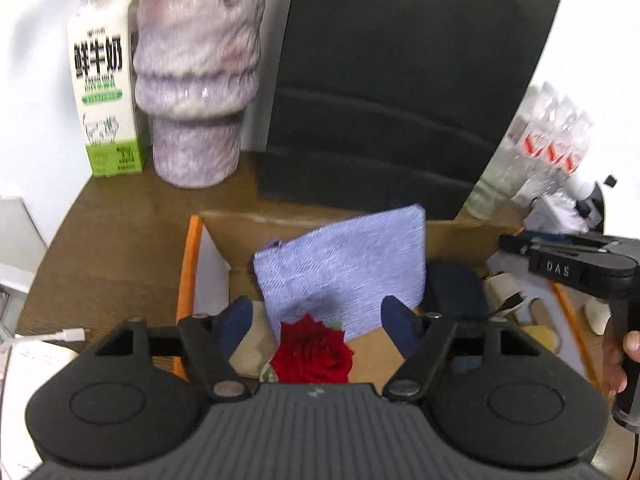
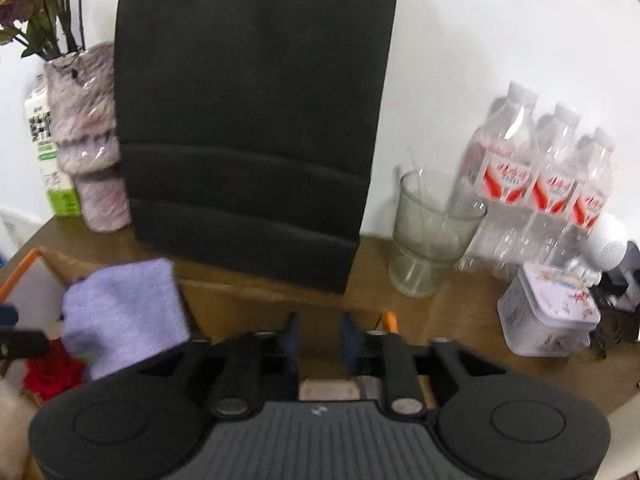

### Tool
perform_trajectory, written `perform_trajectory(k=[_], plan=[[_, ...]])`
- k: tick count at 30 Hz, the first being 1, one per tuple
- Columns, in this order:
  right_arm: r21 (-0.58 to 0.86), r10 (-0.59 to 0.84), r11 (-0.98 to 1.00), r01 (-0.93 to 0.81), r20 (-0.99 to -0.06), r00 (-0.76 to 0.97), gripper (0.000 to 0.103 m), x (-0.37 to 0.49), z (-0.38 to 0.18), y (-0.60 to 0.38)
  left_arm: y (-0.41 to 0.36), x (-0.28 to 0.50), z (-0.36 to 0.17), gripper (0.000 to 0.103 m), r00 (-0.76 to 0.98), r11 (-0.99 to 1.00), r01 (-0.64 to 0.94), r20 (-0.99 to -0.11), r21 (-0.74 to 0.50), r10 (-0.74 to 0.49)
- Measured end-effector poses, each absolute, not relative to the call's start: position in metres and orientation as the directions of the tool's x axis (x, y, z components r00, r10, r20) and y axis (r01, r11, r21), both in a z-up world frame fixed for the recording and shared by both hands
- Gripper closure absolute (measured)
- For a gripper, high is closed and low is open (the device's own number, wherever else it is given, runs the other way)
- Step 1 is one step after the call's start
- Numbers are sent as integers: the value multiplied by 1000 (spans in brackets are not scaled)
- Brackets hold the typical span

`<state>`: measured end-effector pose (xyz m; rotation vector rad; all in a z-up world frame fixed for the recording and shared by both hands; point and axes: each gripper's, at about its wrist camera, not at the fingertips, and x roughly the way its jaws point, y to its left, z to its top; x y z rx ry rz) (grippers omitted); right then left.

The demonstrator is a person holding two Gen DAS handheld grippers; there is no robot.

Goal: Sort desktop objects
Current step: 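Lower the red rose into the box with the left gripper and release, then move the left gripper to the plastic bag while the right gripper approaches the black cable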

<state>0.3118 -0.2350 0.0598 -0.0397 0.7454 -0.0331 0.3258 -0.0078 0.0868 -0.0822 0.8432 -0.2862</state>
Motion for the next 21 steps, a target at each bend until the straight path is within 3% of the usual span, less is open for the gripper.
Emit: perform_trajectory(k=[3,8,10,15,21], plan=[[17,13,1000,-3,-681,732,51,294,75,-237,-5,313,101,23,646,965,203,-717,-167,-260],[18,11,1000,2,-662,750,40,245,97,-230,9,258,115,12,672,972,162,-701,-173,-237],[55,51,998,-22,-630,775,28,206,100,-226,12,217,111,5,696,969,160,-675,-187,-245],[138,119,989,-46,-581,805,25,97,78,-211,9,111,82,0,732,962,174,-626,-210,-269],[149,142,987,-65,-591,794,25,-8,34,-193,0,11,36,0,782,976,176,-583,-130,-219]])
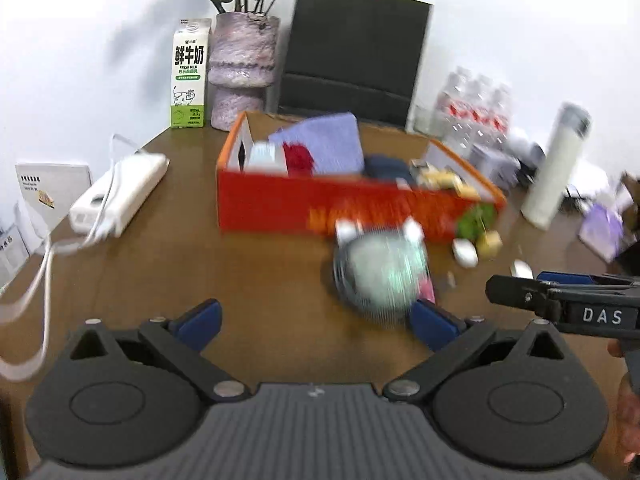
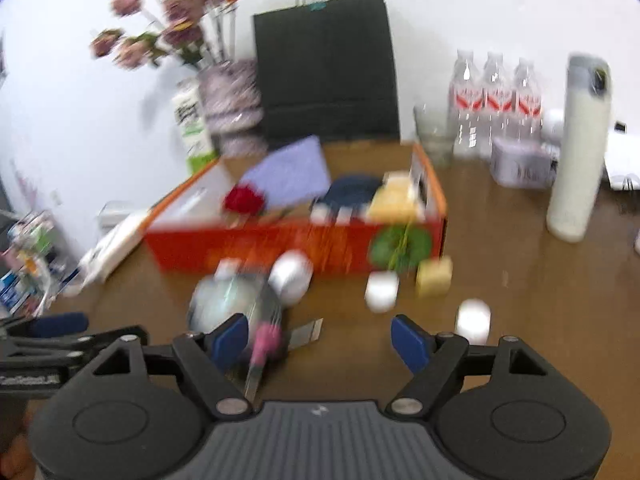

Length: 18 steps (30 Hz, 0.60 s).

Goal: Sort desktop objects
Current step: 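Move the left gripper to the plastic bag while the right gripper approaches the black cable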

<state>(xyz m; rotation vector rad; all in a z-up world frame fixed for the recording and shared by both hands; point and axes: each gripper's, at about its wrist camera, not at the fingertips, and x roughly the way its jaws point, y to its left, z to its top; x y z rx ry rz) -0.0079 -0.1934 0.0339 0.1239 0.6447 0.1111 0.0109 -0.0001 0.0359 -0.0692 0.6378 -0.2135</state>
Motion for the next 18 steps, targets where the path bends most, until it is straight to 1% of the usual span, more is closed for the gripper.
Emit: perform_trajectory(k=[4,5,6,7,9,11,13,18], plan=[[138,128,989,-57,-592,796,25,-55,8,-183,-5,-26,11,0,775,970,215,-585,-110,-238],[135,127,989,-57,-591,797,25,-63,4,-180,-9,-32,7,0,781,971,221,-579,-93,-233],[129,127,990,-62,-589,798,25,-70,0,-178,-12,-34,6,0,787,977,205,-582,-62,-202],[116,120,991,-64,-591,798,24,-74,-3,-176,-15,-36,8,0,800,980,196,-572,-38,-182],[86,92,995,-50,-598,796,23,-78,-7,-174,-16,-39,8,0,817,975,220,-539,-37,-204],[80,58,997,-12,-607,793,23,-79,-12,-173,-17,-34,6,0,789,971,235,-573,-49,-220],[55,17,998,19,-592,806,24,-83,-14,-170,-18,-32,5,0,781,975,219,-592,-39,-199],[44,4,999,28,-606,796,23,-81,-16,-169,-18,-34,3,0,782,973,227,-589,-38,-205]])
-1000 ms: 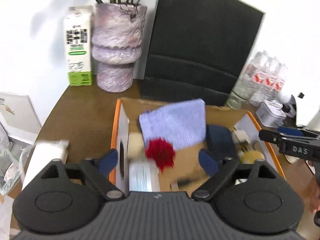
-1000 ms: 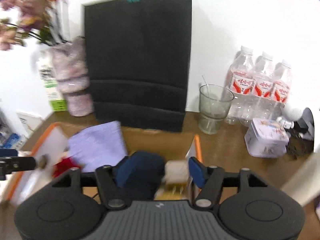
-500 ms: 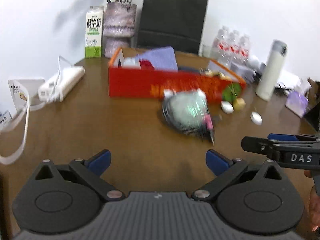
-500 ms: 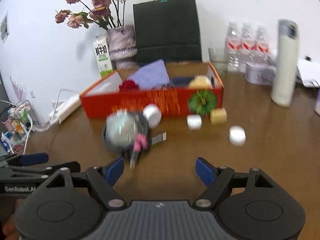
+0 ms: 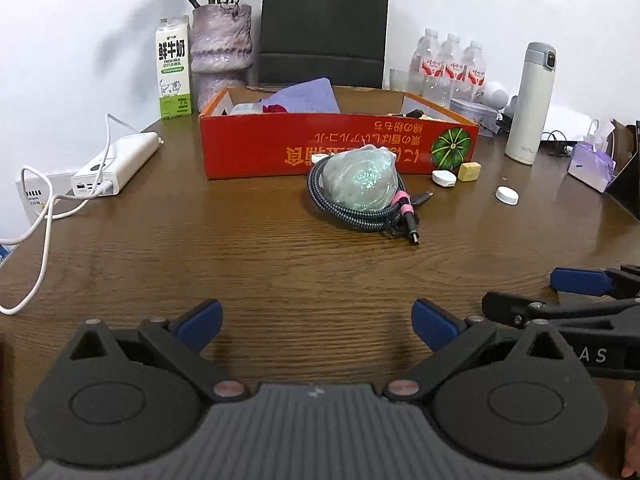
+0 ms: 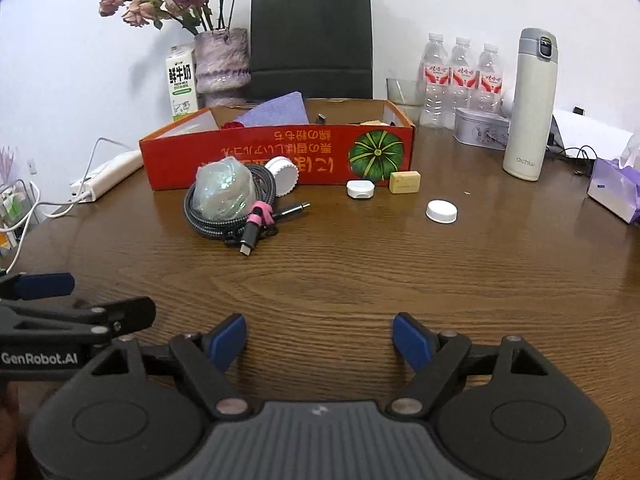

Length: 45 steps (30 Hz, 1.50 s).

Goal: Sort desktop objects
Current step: 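Move the left gripper to the plastic bag while the right gripper approaches the black cable, then grasp the plastic bag with the left gripper while the right gripper grasps the black cable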

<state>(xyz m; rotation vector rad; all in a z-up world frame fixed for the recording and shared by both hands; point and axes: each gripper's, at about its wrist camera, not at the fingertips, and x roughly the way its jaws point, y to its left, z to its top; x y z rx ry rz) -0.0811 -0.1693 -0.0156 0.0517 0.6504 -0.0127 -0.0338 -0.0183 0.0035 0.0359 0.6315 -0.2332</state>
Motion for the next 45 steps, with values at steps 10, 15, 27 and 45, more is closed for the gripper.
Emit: perform_trajectory(k=[10,15,27,45], plan=[[93,98,994,-53,-597,796,26,-61,-4,-182,-19,24,34,10,796,951,276,-520,-141,-308],[101,125,992,-81,-590,798,30,-30,0,-189,-46,66,33,20,770,934,327,-531,-147,-353],[102,258,964,-247,-594,762,23,45,5,-163,4,60,70,81,778,885,307,-442,-351,-446],[26,232,958,-284,-651,723,10,70,3,-100,49,50,55,80,808,948,129,-523,-291,-270]])
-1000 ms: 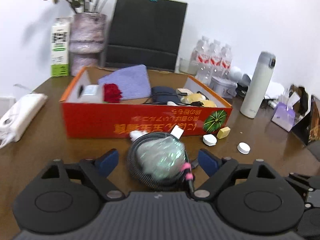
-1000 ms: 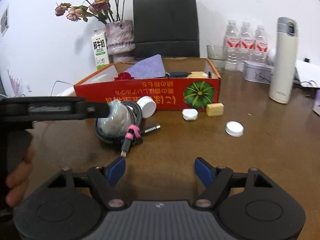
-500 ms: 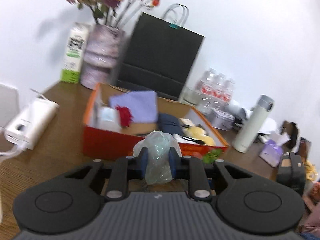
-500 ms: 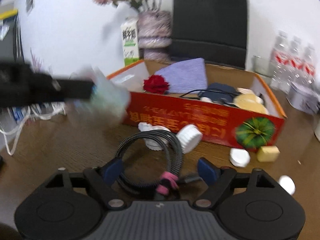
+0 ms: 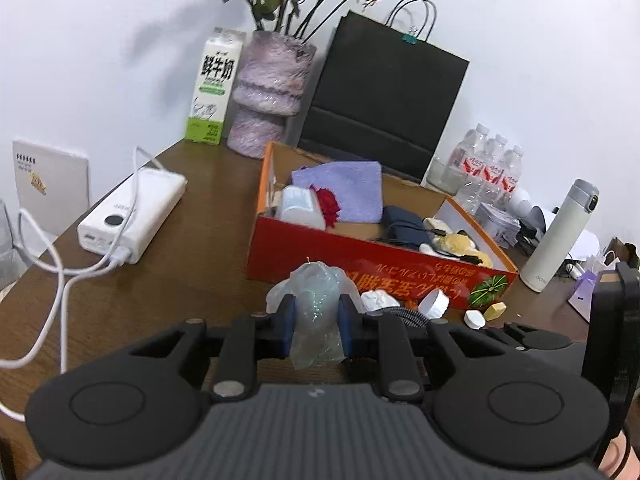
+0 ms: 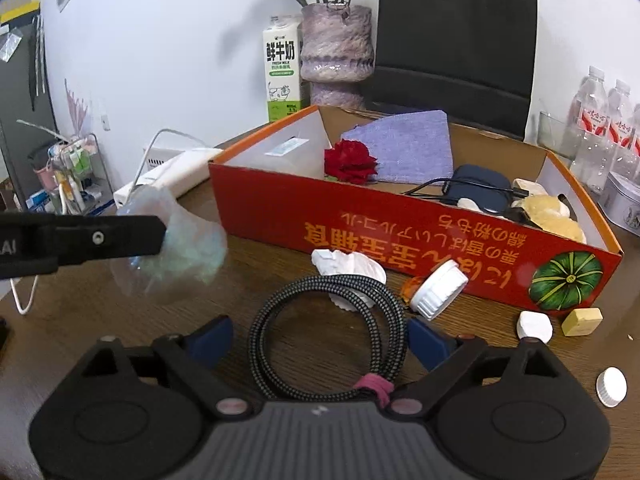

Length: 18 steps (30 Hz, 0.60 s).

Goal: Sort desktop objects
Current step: 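Grasp the plastic bag with the left gripper while the right gripper grasps the black cable, then carry the plastic bag into the box with left gripper while right carries the cable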

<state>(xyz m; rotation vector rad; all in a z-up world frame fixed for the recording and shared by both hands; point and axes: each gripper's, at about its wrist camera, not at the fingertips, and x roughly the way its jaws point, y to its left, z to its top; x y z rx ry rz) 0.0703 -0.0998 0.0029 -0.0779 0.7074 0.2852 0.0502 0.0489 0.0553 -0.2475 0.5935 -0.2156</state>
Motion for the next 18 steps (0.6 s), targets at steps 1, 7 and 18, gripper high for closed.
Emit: perform_trajectory(k=[1,7,18], plan=[[6,218,959,-284,-653,726,10,69,3,-96,49,49,54,80,805,949,126,-529,-288,-267],[-93,152,957,-276,-648,747,13,66,-8,-75,50,37,54,80,799,957,106,-550,-268,-243],[30,238,962,-271,-574,784,16,-8,41,-98,61,8,80,80,820,952,148,-505,-269,-270]])
